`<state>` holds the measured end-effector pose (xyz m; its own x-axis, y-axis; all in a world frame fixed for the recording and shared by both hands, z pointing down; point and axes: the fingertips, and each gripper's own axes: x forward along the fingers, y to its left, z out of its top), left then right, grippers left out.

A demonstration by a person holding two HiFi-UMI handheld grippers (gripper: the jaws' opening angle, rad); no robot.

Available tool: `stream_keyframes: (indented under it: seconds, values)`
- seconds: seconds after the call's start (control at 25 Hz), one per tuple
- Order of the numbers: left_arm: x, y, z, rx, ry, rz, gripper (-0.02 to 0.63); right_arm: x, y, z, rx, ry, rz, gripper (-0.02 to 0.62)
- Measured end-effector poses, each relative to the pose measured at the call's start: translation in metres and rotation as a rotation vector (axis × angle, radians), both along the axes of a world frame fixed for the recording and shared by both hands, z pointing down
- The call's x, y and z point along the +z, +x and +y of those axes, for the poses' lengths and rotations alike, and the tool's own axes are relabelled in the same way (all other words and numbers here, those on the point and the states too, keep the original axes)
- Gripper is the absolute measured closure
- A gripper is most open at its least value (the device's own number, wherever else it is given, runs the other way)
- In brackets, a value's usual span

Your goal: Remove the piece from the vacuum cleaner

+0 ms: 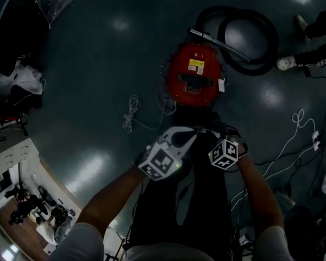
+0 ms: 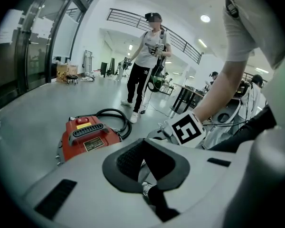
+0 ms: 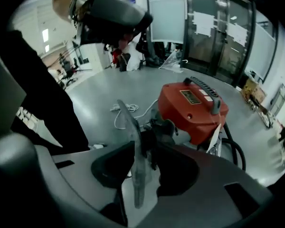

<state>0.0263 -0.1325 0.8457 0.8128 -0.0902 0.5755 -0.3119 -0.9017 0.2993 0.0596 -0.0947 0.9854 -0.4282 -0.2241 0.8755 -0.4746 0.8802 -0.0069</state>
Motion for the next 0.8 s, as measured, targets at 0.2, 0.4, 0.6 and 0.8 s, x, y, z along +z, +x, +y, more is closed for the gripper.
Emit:
stream_keyframes:
  seconds: [0.2,0.4,0.6,0.8]
  values:
    - [0.013,-0.007,0.004,0.001,-0.007,-0.003,0.6,0.046,-0.002,0.012,-0.196,0.075,0.17,0.468]
    - [0.015,-0.012,0.002,-0.012,-0.007,-0.004,0.6,0.062,-0.002,0.014,-0.265,0.131,0.252,0.489]
    - [0.008,-0.013,0.003,-0.023,-0.007,0.003,0.6,0.062,-0.002,0.021,-0.316,0.097,0.249,0.555]
    - [-0.001,-0.014,0.008,-0.03,-0.012,0.013,0.6,0.06,-0.006,0.028,-0.305,0.037,0.226,0.557]
